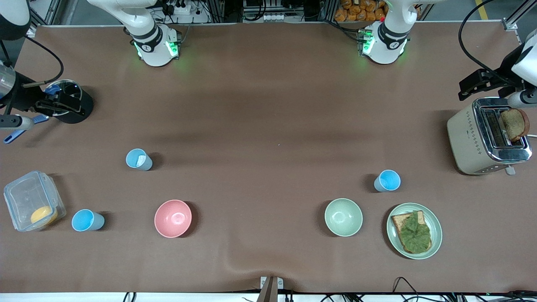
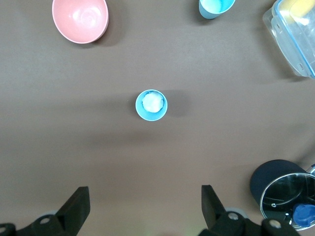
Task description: Stack blue cups with both arms
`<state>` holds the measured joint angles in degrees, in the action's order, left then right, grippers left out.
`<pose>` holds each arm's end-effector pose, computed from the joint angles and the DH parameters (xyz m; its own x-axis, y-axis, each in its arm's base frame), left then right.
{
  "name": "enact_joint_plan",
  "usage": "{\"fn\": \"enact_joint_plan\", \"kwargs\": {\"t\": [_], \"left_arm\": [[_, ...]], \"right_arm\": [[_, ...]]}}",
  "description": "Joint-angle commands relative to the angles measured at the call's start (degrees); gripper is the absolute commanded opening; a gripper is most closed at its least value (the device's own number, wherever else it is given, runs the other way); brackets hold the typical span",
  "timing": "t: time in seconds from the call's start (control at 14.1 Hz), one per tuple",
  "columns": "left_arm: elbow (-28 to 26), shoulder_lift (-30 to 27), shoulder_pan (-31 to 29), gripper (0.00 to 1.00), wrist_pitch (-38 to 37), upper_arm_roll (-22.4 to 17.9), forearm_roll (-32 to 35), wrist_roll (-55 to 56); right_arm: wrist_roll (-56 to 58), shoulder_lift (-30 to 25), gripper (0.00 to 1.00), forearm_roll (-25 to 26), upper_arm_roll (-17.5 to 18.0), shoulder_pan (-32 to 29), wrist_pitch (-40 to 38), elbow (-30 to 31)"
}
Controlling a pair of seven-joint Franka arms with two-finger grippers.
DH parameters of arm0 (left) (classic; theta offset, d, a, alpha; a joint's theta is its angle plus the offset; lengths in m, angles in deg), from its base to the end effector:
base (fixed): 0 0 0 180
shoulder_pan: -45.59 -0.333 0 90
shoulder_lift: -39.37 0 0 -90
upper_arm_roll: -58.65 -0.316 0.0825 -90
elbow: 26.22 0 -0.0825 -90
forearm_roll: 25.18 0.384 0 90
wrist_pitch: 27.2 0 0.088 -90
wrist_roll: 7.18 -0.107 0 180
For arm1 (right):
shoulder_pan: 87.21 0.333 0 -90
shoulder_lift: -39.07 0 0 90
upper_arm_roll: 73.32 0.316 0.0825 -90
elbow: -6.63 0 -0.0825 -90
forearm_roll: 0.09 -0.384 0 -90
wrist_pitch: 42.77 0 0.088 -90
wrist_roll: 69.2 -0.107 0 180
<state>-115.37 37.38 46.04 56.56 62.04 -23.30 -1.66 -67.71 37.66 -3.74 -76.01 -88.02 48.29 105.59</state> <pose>0.5315 -0.0325 0.6411 0.9979 0.0331 -0.0557 0.0309 -0.9987 -0.0404 0.5410 -0.0266 0.5662 0.9931 -0.0358 -0.1114 -0.0434 -0.9968 -0.0672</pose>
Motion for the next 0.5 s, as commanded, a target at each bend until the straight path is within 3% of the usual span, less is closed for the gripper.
{"fn": "enact_joint_plan", "kwargs": {"t": [0.0, 0.42], "left_arm": [[0.11, -0.12, -0.27, 1.00, 0.26, 0.03, -1.00, 0.80], [0.03, -0.03, -0.36, 1.00, 0.35, 0.03, -0.74, 0.72]], "right_arm": [[-0.52, 0.19, 1.00, 1.89, -0.21, 0.79, 2.70, -0.17], [-0.43, 0.27, 1.00, 1.11, -0.13, 0.89, 3.51, -1.14]]}}
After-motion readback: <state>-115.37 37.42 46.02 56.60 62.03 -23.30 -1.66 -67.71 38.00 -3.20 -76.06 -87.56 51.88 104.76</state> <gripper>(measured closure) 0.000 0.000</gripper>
